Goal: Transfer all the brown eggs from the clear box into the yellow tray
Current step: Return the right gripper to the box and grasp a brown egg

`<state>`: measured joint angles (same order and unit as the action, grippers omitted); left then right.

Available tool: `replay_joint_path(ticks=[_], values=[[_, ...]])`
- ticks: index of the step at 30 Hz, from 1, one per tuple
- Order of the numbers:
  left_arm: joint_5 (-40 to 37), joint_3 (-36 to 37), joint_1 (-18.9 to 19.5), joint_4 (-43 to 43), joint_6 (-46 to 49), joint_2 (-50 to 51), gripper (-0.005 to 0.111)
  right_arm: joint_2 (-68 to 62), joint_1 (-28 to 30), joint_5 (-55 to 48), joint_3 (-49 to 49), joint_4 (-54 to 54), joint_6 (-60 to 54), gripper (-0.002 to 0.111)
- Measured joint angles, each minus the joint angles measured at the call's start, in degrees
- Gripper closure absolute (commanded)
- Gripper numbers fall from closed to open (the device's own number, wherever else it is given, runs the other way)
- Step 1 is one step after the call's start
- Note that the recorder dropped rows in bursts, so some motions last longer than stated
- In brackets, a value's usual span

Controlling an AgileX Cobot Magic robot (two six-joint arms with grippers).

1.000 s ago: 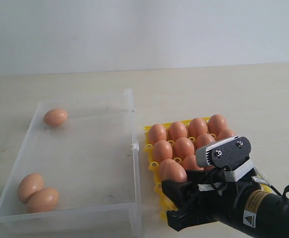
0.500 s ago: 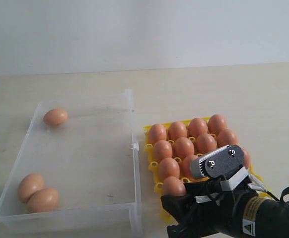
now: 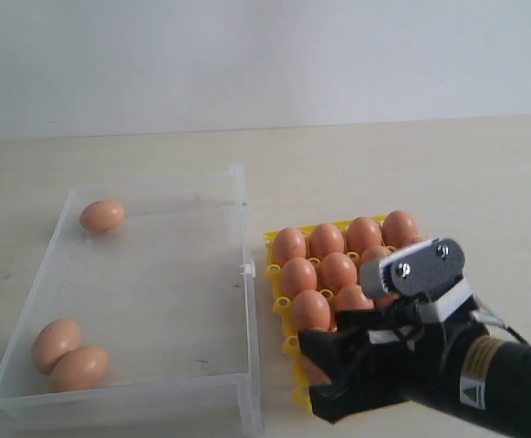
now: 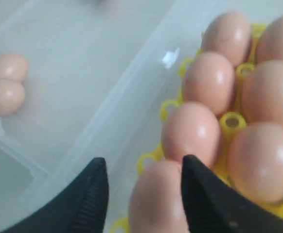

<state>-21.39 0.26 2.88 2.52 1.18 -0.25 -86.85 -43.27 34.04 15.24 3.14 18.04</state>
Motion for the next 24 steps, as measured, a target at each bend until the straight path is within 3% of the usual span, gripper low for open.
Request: replay_joint_path(ticks=[3,6,10,14,19,24], values=[[0.00,0.00,0.00,0.00,0.00,0.00,0.107,9.48,0.00,-13.89,6.89,-0.80,0.00,0.108],[0.00,0.00,0.00,0.00,0.00,0.00,0.107,13.63,0.00,-31.77,20.13,-1.59,-1.95,0.108],[0.00,0.00,0.00,0.00,0.00,0.00,0.107,9.93,-1.07,-55.20,40.22,-5.21,-6.35,0.108],[0.00,0.00,0.00,0.00,0.00,0.00,0.107,-0.33,-3.00,-64.28,55.88,-19.14,-11.97,0.107],[0.00,0.00,0.00,0.00,0.00,0.00,0.107,-16.23,-5.38,-70.08,66.35,-34.23,-18.74,0.094],[0.00,0.00,0.00,0.00,0.00,0.00,0.107,-27.66,-6.00,-74.10,68.95,-39.39,-16.60,0.059]])
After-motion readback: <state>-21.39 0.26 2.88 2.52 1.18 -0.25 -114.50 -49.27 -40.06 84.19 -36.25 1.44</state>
